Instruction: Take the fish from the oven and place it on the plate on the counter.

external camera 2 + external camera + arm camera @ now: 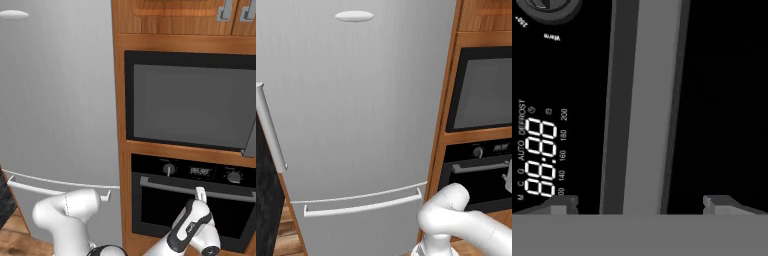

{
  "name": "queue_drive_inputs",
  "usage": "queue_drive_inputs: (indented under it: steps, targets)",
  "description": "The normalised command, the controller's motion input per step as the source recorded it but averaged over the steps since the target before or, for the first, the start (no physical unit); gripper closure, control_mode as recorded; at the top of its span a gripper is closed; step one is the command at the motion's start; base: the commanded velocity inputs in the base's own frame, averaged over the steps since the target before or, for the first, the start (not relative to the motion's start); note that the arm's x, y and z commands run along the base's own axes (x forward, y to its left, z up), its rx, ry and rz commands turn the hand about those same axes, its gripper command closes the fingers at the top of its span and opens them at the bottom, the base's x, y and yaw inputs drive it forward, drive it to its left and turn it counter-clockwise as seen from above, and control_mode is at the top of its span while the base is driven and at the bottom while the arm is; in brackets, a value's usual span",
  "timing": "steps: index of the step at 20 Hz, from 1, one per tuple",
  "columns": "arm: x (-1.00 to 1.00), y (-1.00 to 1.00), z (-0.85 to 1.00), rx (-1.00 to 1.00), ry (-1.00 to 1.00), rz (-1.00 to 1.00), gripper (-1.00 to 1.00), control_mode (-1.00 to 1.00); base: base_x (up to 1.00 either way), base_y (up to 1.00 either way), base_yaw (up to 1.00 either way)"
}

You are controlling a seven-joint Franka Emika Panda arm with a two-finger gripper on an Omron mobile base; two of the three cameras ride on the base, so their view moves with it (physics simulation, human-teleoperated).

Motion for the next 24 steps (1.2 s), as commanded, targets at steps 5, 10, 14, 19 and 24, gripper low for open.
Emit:
queue_drive_inputs:
  steps: [5, 10, 14, 19, 24]
  targets:
    - [0.43, -0.2, -0.28, 0.0, 0.0, 0.0, -1.0, -1.0, 0.0, 0.0, 0.0]
    - [0.44, -0.13, -0.2, 0.0, 0.0, 0.0, -1.0, -1.0, 0.0, 0.0, 0.0]
    - [0.42, -0.08, -0.19, 0.0, 0.0, 0.0, -1.0, -1.0, 0.0, 0.0, 0.0]
    - [0.35, 0.0, -0.13, 0.01, 0.0, 0.0, 1.0, -1.0, 0.0, 0.0, 0.0]
    - [-0.41, 0.01, -0.34, 0.08, 0.21, 0.0, 1.0, -1.0, 0.0, 0.0, 0.0]
